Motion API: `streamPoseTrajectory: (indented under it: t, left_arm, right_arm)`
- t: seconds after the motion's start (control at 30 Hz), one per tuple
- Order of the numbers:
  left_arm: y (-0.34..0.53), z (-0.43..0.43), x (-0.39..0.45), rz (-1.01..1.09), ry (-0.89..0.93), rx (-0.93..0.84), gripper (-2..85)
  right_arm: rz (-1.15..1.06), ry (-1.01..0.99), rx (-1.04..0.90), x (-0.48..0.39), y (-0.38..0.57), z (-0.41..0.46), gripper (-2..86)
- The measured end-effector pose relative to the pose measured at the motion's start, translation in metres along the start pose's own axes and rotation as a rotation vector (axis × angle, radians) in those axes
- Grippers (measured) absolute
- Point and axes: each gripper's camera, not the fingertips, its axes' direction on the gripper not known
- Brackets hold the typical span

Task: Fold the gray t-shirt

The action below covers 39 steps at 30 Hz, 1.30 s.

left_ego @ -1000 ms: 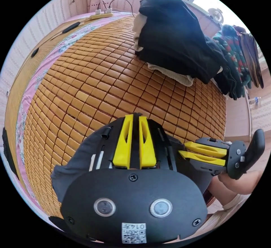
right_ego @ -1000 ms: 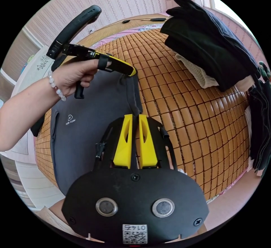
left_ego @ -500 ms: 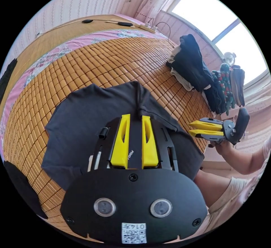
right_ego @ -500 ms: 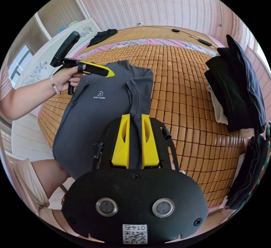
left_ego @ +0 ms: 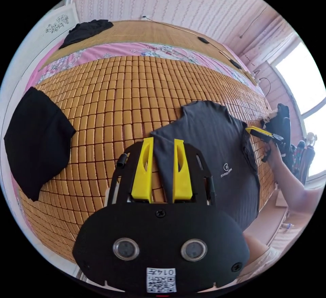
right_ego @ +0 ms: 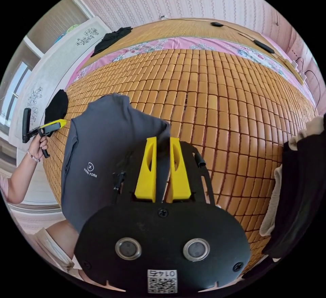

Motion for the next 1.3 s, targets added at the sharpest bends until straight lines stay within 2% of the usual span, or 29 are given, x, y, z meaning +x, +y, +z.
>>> streamPoseTrajectory:
  t: [0.17, 0.3, 0.4, 0.67, 0.8, 0.97, 1.1, 1.3]
  left_arm:
    - [-0.002, 0.022, -0.048, -0.076, 0.084, -0.067, 9.3]
    - [-0.011, 0.016, -0.059, -0.065, 0.091, -0.069, 0.9]
    - [-0.02, 0.013, -0.056, 0.002, 0.068, -0.085, -0.5]
    - [-0.06, -0.051, -0.07, -0.046, 0.116, 0.129, -1.0]
    - [-0.065, -0.074, -0.062, 0.01, 0.136, 0.137, -1.0]
    - [-0.011, -0.133, -0.042, 0.164, 0.21, 0.131, -1.0]
    - [0.06, -0.178, -0.03, 0.256, 0.31, 0.094, -1.0]
    - [0.195, -0.174, -0.033, 0.107, 0.335, -0.107, -1.0]
  right_arm:
    - [0.002, 0.037, -0.009, 0.004, -0.017, -0.013, 0.7]
    - [0.065, 0.008, -0.013, 0.017, -0.03, -0.023, -0.1]
    - [0.097, 0.02, -0.01, 0.025, -0.044, -0.03, -0.4]
    - [0.118, 0.064, 0.115, 0.044, -0.077, -0.073, -0.5]
    - [0.07, 0.049, 0.118, 0.041, -0.067, -0.091, -0.5]
    - [-0.012, -0.071, 0.154, 0.025, 0.012, -0.148, -0.5]
    - [0.041, -0.153, 0.119, 0.023, 0.09, -0.171, -0.4]
    - [0.259, -0.098, -0.103, 0.038, 0.198, -0.116, -0.5]
